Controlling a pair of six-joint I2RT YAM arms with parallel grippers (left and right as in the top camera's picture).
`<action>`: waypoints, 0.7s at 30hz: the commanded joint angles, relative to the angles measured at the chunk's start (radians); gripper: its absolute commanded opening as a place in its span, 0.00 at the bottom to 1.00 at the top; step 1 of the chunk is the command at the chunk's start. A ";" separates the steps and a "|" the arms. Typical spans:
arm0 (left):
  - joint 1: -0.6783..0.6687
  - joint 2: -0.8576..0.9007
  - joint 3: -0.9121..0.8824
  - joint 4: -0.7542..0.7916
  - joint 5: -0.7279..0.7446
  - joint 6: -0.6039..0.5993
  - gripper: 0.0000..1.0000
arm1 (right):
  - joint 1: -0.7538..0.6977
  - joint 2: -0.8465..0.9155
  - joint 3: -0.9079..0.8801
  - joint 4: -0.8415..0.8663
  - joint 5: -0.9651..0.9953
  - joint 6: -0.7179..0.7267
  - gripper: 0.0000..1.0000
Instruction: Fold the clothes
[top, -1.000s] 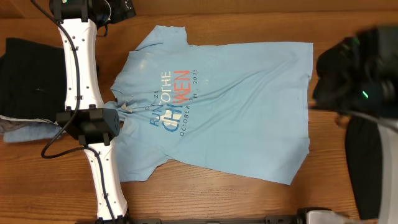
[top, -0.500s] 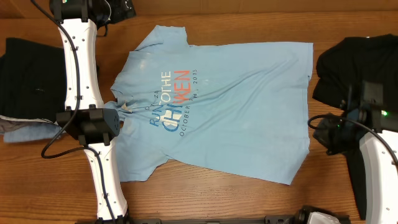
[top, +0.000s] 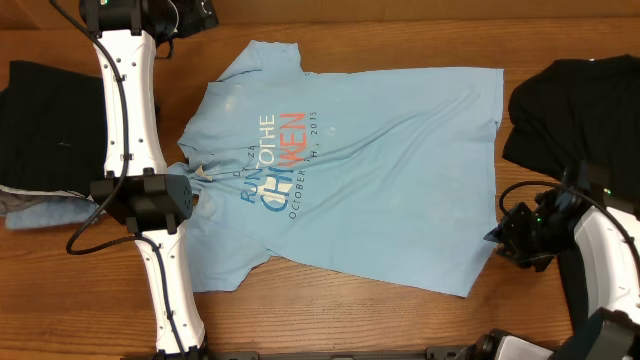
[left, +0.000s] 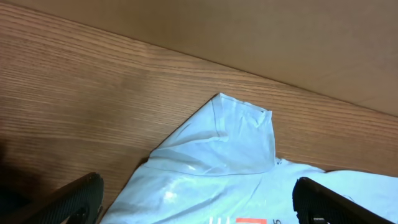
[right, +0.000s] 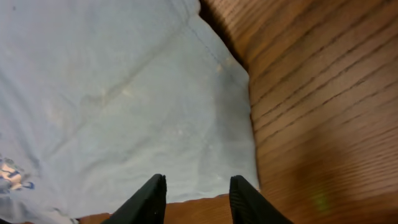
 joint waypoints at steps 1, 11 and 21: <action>0.004 -0.013 0.014 0.002 0.011 -0.017 1.00 | -0.019 0.009 -0.058 0.037 -0.009 0.051 0.38; 0.004 -0.013 0.014 0.002 0.011 -0.017 1.00 | -0.032 0.010 -0.224 0.217 0.019 0.131 0.38; 0.004 -0.013 0.014 0.002 0.011 -0.017 1.00 | -0.039 0.010 -0.278 0.280 0.067 0.175 0.19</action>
